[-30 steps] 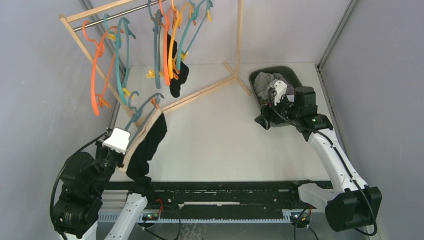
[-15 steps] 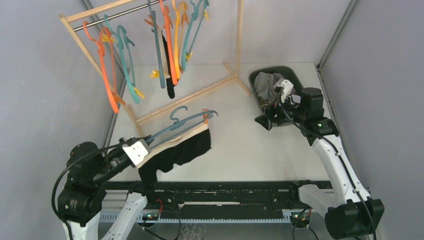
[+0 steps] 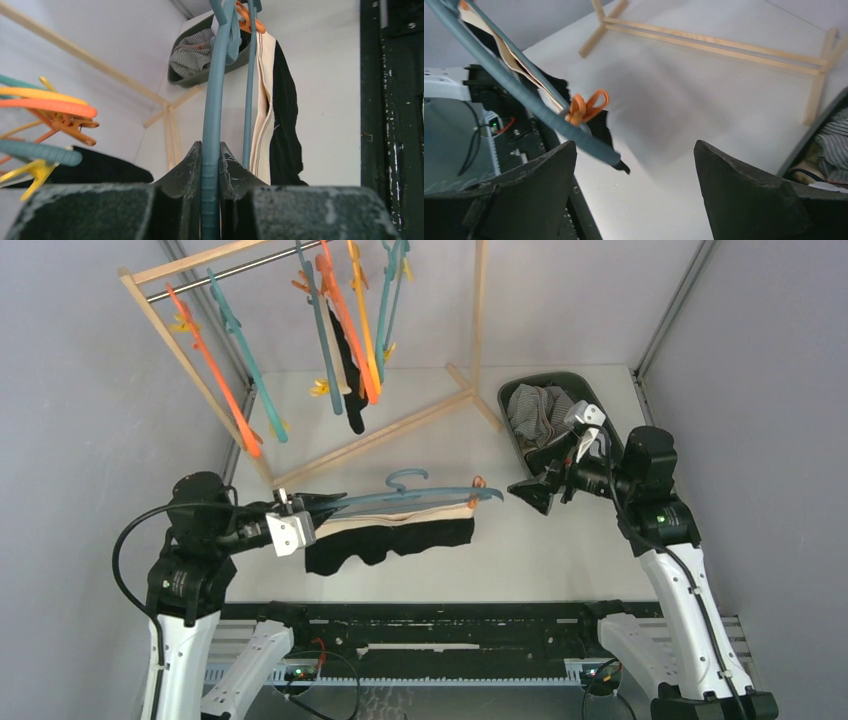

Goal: Remove the underwear clipped to the hanger
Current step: Remove the underwear from the hanger.

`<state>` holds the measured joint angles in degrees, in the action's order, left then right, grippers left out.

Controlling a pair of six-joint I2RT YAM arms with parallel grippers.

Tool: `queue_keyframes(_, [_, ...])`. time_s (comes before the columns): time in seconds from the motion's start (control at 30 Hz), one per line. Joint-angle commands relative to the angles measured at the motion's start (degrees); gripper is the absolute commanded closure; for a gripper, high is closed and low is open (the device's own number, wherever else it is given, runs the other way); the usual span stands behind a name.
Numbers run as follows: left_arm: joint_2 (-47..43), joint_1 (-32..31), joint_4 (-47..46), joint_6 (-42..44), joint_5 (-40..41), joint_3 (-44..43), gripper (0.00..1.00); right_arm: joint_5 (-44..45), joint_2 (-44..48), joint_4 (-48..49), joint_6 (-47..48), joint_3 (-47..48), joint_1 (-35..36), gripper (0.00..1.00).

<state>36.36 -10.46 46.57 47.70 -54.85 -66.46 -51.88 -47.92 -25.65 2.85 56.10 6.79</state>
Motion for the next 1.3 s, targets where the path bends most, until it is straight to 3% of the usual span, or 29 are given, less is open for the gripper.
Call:
queue_keyframes(0.0, [-0.4, 0.2, -6.9, 3.8, -9.3, 3.6, 1.00, -6.3, 1.2, 1.3, -5.0, 2.5, -0.3, 0.13])
queue_keyframes(0.23, [-0.7, 0.1, -8.9, 7.5, -11.5, 7.4, 1.00, -11.1, -1.5, 0.6, -6.1, 2.5, 0.8, 0.14])
queue_keyframes(0.43, [-1.3, 0.0, -7.0, 14.2, -12.7, 9.3, 1.00, -9.5, -4.9, -5.3, -2.4, 2.5, 5.7, 0.13])
queue_keyframes(0.77, [-1.0, -0.2, -4.9, 18.9, -14.2, 9.2, 1.00, -14.9, -8.0, -3.3, -4.1, 0.0, 7.8, 0.15])
queue_keyframes(1.27, [-1.4, -0.2, -4.7, 20.3, -14.8, 9.8, 1.00, -21.3, -10.5, -4.2, -1.3, -1.1, 7.7, 0.43])
